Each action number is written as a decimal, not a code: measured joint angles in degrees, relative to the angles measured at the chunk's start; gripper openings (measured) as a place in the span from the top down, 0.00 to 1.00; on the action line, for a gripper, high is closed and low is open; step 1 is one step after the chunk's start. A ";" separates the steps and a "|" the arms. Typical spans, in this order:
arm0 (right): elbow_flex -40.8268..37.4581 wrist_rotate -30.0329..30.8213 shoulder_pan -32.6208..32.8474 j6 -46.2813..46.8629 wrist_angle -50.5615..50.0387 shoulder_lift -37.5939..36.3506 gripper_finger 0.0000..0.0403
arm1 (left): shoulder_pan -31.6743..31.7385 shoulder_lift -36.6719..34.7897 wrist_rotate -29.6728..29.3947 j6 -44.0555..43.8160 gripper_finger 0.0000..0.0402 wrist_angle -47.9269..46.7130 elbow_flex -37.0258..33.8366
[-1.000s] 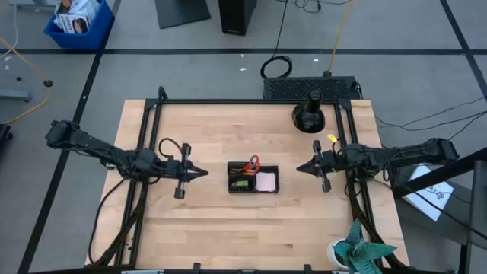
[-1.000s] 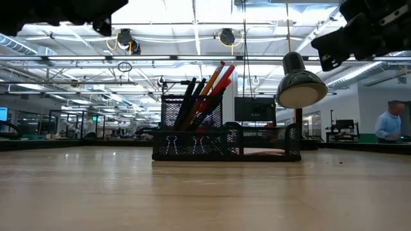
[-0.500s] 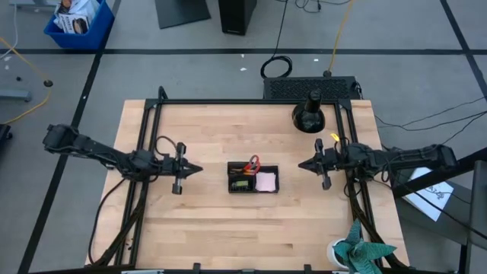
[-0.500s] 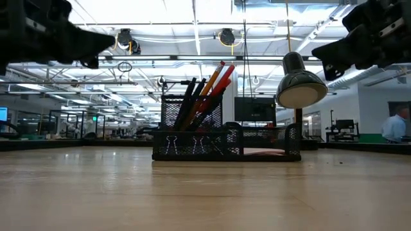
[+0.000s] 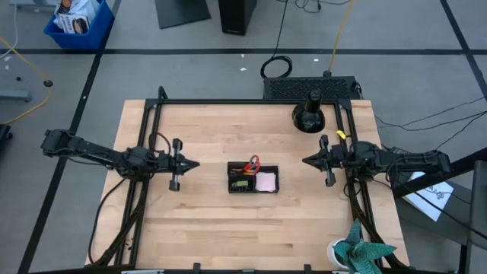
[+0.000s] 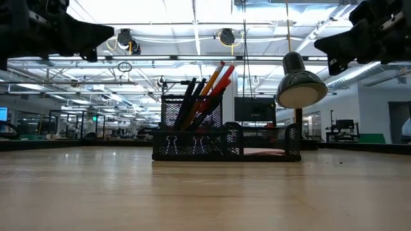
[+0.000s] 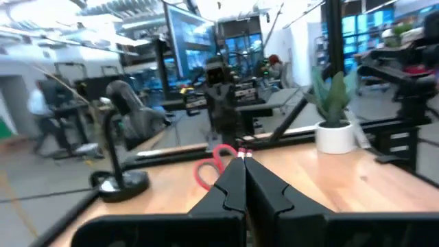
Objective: Pick and place office supplies into organizer
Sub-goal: Return to Home Position
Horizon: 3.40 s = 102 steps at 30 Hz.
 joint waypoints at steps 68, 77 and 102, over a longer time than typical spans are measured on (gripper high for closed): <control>-6.60 -4.73 0.09 -8.87 -6.49 -13.41 1.00 | 12.29 -18.67 7.07 -4.71 0.97 -34.17 -1.02; -6.64 -4.82 0.09 -8.96 -6.52 -13.41 1.00 | 12.29 -18.67 7.00 -6.87 0.94 -34.17 -1.02; -6.69 -4.86 0.09 -8.96 -6.52 -13.41 1.00 | 12.29 -18.67 6.92 -6.91 0.87 -34.13 -1.00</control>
